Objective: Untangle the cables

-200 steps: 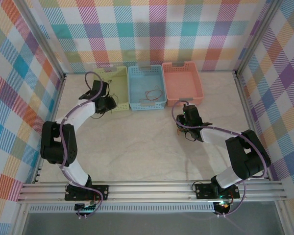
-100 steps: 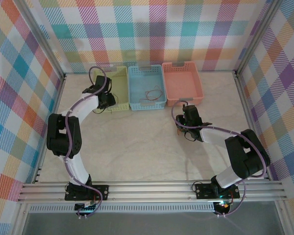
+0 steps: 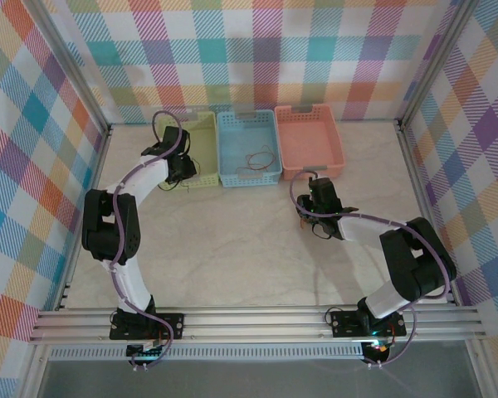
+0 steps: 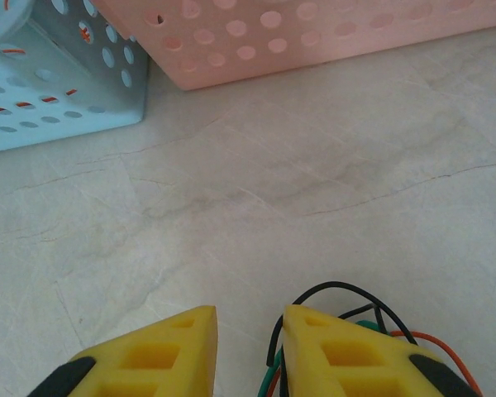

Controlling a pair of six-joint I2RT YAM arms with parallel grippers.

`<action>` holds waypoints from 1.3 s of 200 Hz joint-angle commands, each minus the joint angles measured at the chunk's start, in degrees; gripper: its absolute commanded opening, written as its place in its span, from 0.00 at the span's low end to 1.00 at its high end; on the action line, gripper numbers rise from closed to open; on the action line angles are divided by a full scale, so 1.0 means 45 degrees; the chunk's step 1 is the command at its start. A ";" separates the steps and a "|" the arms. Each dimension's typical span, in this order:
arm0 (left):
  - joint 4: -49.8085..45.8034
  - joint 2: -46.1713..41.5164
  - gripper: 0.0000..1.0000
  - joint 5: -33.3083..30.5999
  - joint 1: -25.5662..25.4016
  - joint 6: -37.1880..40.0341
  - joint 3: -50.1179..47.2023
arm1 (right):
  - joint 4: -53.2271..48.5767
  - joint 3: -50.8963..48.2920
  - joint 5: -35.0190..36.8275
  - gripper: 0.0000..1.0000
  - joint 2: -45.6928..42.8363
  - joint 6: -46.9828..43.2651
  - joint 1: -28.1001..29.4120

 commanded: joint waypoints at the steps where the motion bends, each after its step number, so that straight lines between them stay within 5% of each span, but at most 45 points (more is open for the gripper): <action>1: -0.0694 0.0211 0.13 -0.0041 -0.0101 0.0076 0.0303 | 0.0113 0.0293 -0.0183 0.28 0.0116 -0.0203 -0.0036; 61: -0.0986 0.0229 0.00 0.0067 -0.0098 0.0030 0.0895 | 0.0104 0.0319 -0.0238 0.29 0.0141 -0.0228 -0.0037; 137: -0.2371 0.0395 0.00 0.0058 -0.0079 0.0112 0.3395 | 0.0110 0.0309 -0.0312 0.29 0.0145 -0.0247 -0.0036; 198: -0.3957 0.3042 0.00 0.0075 0.0245 0.0396 0.7057 | 0.0117 0.0309 -0.0370 0.29 0.0145 -0.0267 -0.0036; 223: -0.4396 0.3595 0.31 0.0437 0.0351 0.0543 0.7834 | 0.0122 0.0311 -0.0371 0.29 0.0145 -0.0269 -0.0036; 260: -0.3740 0.1909 0.44 0.1522 0.0219 0.0450 0.6825 | 0.0057 0.0434 -0.0431 0.28 0.0122 -0.0414 -0.0041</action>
